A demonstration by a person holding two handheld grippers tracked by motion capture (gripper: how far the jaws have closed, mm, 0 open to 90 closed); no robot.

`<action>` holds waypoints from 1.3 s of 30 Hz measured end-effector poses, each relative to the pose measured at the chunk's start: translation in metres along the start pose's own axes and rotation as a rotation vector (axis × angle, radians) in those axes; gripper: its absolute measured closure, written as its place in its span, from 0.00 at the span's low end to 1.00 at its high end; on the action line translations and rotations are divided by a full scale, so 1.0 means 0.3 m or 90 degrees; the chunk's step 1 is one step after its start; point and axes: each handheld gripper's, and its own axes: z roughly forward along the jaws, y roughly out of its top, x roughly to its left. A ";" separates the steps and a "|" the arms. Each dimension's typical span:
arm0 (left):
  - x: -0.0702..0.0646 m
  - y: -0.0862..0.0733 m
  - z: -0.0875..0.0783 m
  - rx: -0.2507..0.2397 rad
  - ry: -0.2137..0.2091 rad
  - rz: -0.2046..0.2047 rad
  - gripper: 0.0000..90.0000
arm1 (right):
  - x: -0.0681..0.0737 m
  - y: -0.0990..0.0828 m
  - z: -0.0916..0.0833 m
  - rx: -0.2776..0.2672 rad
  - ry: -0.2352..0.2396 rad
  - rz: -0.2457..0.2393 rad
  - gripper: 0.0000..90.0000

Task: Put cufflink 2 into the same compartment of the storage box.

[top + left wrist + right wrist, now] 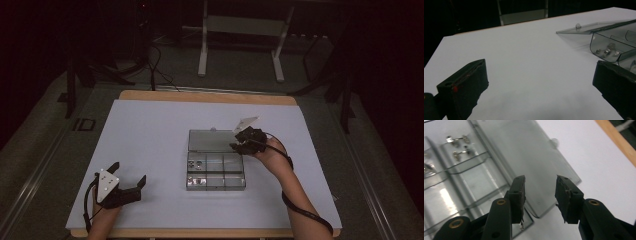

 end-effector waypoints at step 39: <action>-0.001 0.000 0.001 0.003 0.002 0.001 0.01 | -0.203 -0.475 -0.145 -0.071 -0.184 0.263 0.16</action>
